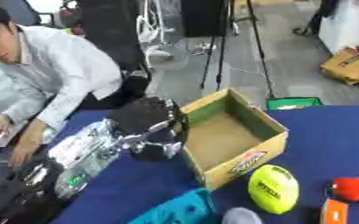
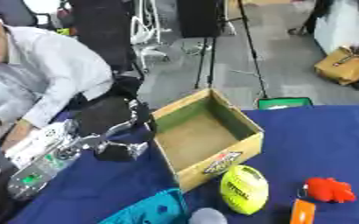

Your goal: Pick up objects on the table and place them in the box.

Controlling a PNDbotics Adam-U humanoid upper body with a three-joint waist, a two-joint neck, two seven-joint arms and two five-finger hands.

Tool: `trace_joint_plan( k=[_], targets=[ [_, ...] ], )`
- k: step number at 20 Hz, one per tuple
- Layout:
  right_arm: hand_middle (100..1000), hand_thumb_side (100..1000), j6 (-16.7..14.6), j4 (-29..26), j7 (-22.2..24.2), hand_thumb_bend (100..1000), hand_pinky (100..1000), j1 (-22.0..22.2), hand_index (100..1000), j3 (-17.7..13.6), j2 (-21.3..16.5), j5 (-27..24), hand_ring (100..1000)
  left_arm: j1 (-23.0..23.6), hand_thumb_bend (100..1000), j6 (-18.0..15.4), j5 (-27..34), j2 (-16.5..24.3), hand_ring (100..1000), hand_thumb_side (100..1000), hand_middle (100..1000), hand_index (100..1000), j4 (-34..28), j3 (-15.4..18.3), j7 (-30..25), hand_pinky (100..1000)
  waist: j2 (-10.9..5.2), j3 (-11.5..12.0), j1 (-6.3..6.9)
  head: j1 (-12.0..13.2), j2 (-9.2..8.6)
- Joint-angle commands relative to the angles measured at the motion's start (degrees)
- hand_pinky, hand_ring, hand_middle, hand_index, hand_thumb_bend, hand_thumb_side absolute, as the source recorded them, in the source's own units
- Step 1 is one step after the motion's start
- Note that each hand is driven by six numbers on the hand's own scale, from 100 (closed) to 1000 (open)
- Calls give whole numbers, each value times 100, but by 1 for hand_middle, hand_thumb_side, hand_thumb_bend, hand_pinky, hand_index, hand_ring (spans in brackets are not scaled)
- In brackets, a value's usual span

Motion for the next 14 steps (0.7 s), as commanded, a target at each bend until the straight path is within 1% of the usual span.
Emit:
trace_joint_plan(
  k=[1,3,4,7,9,10,11,14],
  targets=[
    [796,886,-7,-68,-2,100,842,-20,785,-62,-154,-2,821,-59,100,-115,92,247,794,636,823,986,-25,51,-719,673,-81,18,-43,-2,31],
    [796,887,-2,-68,-2,100,842,-12,786,-56,-150,4,821,-76,100,-134,187,267,907,713,907,1000,-65,62,-1298,798,-84,29,-36,-10,50],
    [796,887,1,-68,-2,100,842,-8,785,-54,-148,8,821,-85,100,-140,241,279,937,739,929,1000,-105,80,-1554,842,-85,34,-33,-14,57],
    [796,889,12,-68,-2,100,842,12,786,-56,-155,27,821,-75,100,-93,549,364,988,822,960,1000,-160,66,-2175,929,-93,45,-7,-35,90],
    [796,888,23,-68,-2,100,842,26,786,-57,-157,42,822,-79,100,-26,743,446,999,881,974,1000,-179,37,-2497,947,-101,58,18,-42,123],
    [796,888,29,-68,-2,100,842,30,786,-57,-157,47,822,-86,100,5,812,477,1000,890,975,1000,-188,34,-2629,948,-104,64,27,-44,137],
    [797,885,34,-68,-2,100,842,32,786,-55,-159,51,822,-80,100,31,849,518,1000,989,988,1000,-180,24,-2773,964,-109,72,43,-40,162],
    [797,885,44,-68,-2,100,842,30,787,-44,-166,55,822,-67,100,79,905,586,1000,1000,992,1000,-148,21,-3194,975,-122,84,73,-17,225]
  ],
)
